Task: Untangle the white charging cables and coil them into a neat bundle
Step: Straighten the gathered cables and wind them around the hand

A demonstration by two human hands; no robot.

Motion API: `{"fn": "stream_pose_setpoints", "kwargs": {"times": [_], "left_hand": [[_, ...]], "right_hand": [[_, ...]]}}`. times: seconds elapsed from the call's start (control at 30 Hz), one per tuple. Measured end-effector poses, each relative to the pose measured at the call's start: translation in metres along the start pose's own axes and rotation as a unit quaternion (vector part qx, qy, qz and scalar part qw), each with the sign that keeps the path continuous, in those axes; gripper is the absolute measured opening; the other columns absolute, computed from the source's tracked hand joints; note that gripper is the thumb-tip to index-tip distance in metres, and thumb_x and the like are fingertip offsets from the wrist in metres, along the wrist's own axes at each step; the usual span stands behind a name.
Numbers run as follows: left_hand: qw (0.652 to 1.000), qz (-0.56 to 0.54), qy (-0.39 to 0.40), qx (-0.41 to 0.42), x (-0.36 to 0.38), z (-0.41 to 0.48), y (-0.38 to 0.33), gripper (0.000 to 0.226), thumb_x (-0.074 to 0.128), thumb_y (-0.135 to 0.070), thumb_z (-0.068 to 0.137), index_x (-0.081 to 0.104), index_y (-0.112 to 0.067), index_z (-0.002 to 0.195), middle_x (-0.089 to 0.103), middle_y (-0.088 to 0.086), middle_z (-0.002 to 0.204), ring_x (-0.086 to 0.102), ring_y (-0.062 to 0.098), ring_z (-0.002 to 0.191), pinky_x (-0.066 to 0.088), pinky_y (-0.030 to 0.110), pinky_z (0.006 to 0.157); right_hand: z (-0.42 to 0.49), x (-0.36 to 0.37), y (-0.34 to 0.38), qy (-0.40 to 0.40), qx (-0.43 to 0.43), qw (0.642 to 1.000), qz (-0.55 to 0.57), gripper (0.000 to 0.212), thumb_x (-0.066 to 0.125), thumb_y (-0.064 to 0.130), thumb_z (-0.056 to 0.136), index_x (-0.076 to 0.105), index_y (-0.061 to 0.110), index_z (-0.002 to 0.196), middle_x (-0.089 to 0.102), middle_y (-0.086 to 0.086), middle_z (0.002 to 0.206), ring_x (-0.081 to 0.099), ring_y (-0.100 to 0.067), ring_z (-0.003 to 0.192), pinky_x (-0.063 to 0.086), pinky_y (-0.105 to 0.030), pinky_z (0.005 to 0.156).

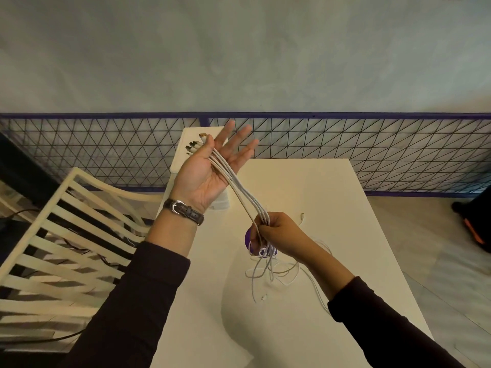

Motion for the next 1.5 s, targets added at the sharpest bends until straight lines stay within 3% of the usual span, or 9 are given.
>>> {"fn": "stream_pose_setpoints", "kwargs": {"times": [0.47,0.57,0.67,0.87,1.07,1.17,1.3,1.4,1.5], "left_hand": [[0.974,-0.177,-0.011,0.138,-0.033,-0.012,-0.107,0.048,0.022,-0.025,0.101,0.048,0.004,0.127,0.066,0.026,0.109,0.063,0.033,0.108,0.039,0.055,0.101],[0.977,-0.162,-0.033,0.136,-0.04,-0.013,-0.104,0.046,0.023,-0.024,0.1,0.048,0.003,0.126,0.067,0.024,0.108,0.062,0.032,0.11,0.04,0.055,0.101],[0.97,-0.191,-0.032,0.15,-0.043,-0.015,-0.111,0.045,0.022,-0.024,0.101,0.047,0.003,0.128,0.067,0.025,0.107,0.063,0.033,0.107,0.039,0.056,0.101],[0.966,-0.206,-0.028,0.152,-0.039,-0.018,-0.115,0.046,0.023,-0.024,0.101,0.048,0.005,0.126,0.066,0.027,0.108,0.065,0.037,0.103,0.04,0.057,0.1],[0.981,-0.144,-0.042,0.124,-0.029,-0.004,-0.079,0.047,0.02,-0.029,0.102,0.048,-0.002,0.127,0.069,0.023,0.103,0.065,0.04,0.101,0.039,0.05,0.102],[0.986,-0.11,-0.057,0.116,-0.021,0.007,-0.062,0.047,0.019,-0.032,0.102,0.052,-0.006,0.125,0.068,0.018,0.11,0.056,0.039,0.116,0.042,0.048,0.101],[0.985,-0.092,-0.068,0.131,-0.003,0.017,-0.039,0.044,0.019,-0.033,0.102,0.056,-0.011,0.113,0.064,0.014,0.119,0.052,0.034,0.122,0.035,0.047,0.107],[0.982,-0.095,-0.072,0.144,0.006,0.022,-0.03,0.041,0.019,-0.032,0.102,0.052,-0.014,0.117,0.058,0.012,0.127,0.049,0.033,0.124,0.033,0.046,0.109],[0.981,-0.103,-0.073,0.146,0.01,0.026,-0.023,0.042,0.018,-0.034,0.102,0.05,-0.015,0.124,0.058,0.012,0.126,0.049,0.031,0.125,0.035,0.045,0.106]], "right_hand": [[0.007,-0.066,-0.15,-0.043,0.155,0.929,-0.334,0.02,0.055,0.01,0.082,0.062,0.024,0.069,0.068,0.001,0.08,0.063,-0.017,0.084,0.048,-0.028,0.078],[0.011,-0.081,-0.15,-0.055,0.13,0.895,-0.424,0.021,0.048,0.011,0.088,0.059,0.027,0.08,0.067,0.004,0.089,0.059,-0.015,0.098,0.019,-0.041,0.113],[0.009,-0.097,-0.157,-0.053,0.125,0.866,-0.481,0.026,0.046,0.01,0.089,0.061,0.031,0.089,0.068,0.005,0.105,0.055,-0.012,0.112,-0.009,-0.049,0.114],[-0.002,-0.127,-0.168,-0.107,0.167,0.843,-0.5,0.025,0.047,0.016,0.093,0.062,0.028,0.11,0.065,0.003,0.116,0.051,-0.018,0.12,-0.002,-0.051,0.116],[0.001,-0.13,-0.173,-0.05,0.288,0.802,-0.52,0.096,0.072,0.036,0.078,0.01,0.02,0.149,0.006,-0.01,0.159,-0.001,-0.033,0.146,-0.004,-0.061,0.111],[0.004,-0.131,-0.144,-0.105,0.303,0.826,-0.463,0.111,0.078,0.035,0.072,0.0,0.015,0.149,-0.004,-0.017,0.157,-0.002,-0.039,0.144,0.001,-0.06,0.112],[-0.006,-0.117,-0.059,-0.319,0.069,0.921,-0.211,0.028,0.056,0.004,0.08,0.057,0.015,0.105,0.063,-0.008,0.104,0.062,-0.025,0.085,0.048,-0.035,0.075],[-0.016,-0.056,-0.019,-0.205,-0.034,0.977,-0.038,0.015,0.047,0.007,0.07,0.058,0.012,0.063,0.06,-0.01,0.059,0.051,-0.015,0.045,0.042,-0.025,0.049],[-0.012,-0.011,-0.015,-0.123,-0.042,0.986,-0.105,0.011,0.055,0.014,0.077,0.065,0.018,0.081,0.065,0.006,0.076,0.058,-0.007,0.057,0.048,-0.021,0.055]]}}
Point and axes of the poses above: each hand's wrist, its own z-axis towards the middle knuckle, its own x-axis out of the palm, y = z × x, the point moved 8 cm from there along z, towards the middle knuckle
